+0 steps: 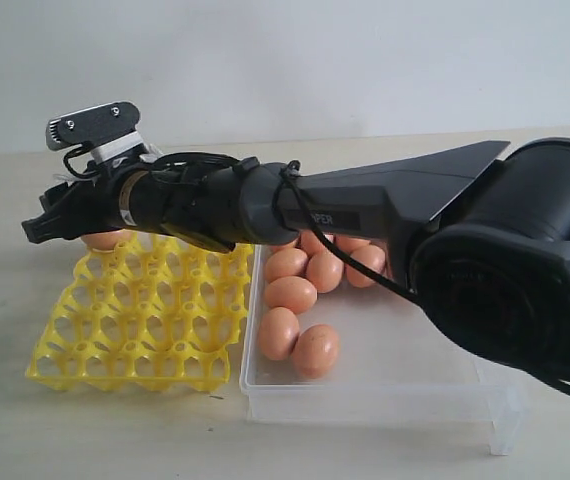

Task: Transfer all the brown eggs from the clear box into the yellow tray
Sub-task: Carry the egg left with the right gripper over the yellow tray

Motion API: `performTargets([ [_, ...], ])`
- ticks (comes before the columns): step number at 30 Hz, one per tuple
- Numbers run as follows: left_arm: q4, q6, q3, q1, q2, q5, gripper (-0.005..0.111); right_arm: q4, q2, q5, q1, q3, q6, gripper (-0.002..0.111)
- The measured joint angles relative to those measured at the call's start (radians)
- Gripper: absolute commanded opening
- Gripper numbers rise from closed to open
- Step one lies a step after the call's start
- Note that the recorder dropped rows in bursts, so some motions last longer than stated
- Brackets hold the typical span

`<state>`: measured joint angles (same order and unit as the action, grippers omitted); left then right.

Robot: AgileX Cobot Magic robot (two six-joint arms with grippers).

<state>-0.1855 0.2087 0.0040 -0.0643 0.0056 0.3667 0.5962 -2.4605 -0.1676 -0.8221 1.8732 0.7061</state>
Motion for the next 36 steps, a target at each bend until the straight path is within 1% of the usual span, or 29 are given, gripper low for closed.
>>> performTargets([
  [8,0.000,0.000,0.000,0.000,0.000,0.000,0.000,0.004,-0.008,0.030,-0.028,0.002,0.015,0.058],
  [17,0.000,0.000,0.000,0.000,0.000,0.000,0.000,0.019,-0.053,0.127,-0.034,0.004,-0.045,0.058],
  [20,0.000,0.000,0.000,0.000,0.000,0.000,0.000,0.034,-0.055,0.160,-0.034,0.004,-0.051,0.055],
  [26,0.000,0.000,0.000,0.000,0.000,0.000,0.000,0.044,-0.045,0.191,-0.026,0.004,-0.056,0.041],
  [33,0.000,0.000,0.000,0.000,0.000,0.000,0.000,0.047,-0.010,0.226,-0.024,0.004,-0.056,0.007],
  [35,0.000,0.000,0.000,0.000,0.000,0.000,0.000,0.053,-0.001,0.235,-0.024,0.004,-0.056,0.000],
  [36,0.000,0.000,0.000,0.000,0.000,0.000,0.000,0.056,0.002,0.237,-0.024,0.004,-0.056,0.000],
])
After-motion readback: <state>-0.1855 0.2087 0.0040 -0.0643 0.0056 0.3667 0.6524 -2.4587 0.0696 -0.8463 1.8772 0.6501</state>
